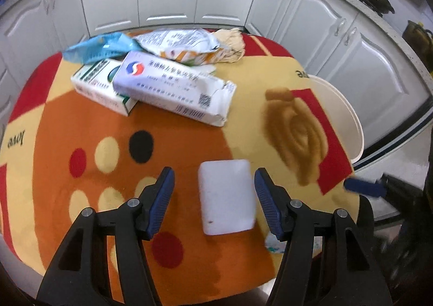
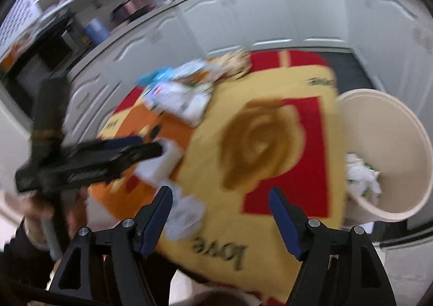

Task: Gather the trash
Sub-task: 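Grasp the white foam block with the left tool while the right tool grasps the plastic bag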

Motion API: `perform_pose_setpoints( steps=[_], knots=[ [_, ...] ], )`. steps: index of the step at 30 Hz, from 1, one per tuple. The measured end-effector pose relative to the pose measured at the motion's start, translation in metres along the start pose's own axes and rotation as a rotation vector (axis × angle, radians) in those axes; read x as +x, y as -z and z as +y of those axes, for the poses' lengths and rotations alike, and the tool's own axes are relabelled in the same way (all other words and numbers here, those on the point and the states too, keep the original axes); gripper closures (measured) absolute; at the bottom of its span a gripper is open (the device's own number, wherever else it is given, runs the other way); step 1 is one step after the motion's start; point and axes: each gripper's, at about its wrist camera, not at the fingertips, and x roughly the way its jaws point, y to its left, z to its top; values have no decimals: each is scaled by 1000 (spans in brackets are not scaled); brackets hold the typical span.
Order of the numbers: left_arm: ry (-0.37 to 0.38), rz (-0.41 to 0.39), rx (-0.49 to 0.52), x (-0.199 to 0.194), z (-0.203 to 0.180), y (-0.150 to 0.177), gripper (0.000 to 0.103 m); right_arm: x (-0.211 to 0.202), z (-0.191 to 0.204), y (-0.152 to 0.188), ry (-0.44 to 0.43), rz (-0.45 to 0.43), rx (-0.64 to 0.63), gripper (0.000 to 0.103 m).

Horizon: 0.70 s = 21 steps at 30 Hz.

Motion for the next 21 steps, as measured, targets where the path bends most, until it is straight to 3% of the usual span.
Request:
perform_pose_setpoints(
  steps=[6,7,8,9,11,13,17,19,20,21],
  knots=[
    [39,15,-37,4,10,1,43,28,16,11,-54,42,-73,31],
    [42,16,-37,4,10,1,43,34,17,12,-61,40,-72,36],
    [43,17,-37,4,11,1,43,37,18,13,-68,40,-70,52],
    [44,18,-38,4,10,1,43,42,18,14,-84,47,-69,60],
    [51,20,-39,4,10,1,43,43,21,16,-85,45,-82,72],
    [58,15,-38,4,9,3,43,37,21,14,-97,37,-80,81],
    [68,9,-31,8,4,7,43,14,6,7,-45,-17,-59,81],
    [71,19,-25,11,2,9,49,3,-10,4,-15,-43,-13,81],
    [82,25,-16,14,0,11,62,0,-16,3,0,-52,2,81],
    [92,28,-6,15,-2,11,68,-2,-21,2,8,-58,14,81]
  ],
)
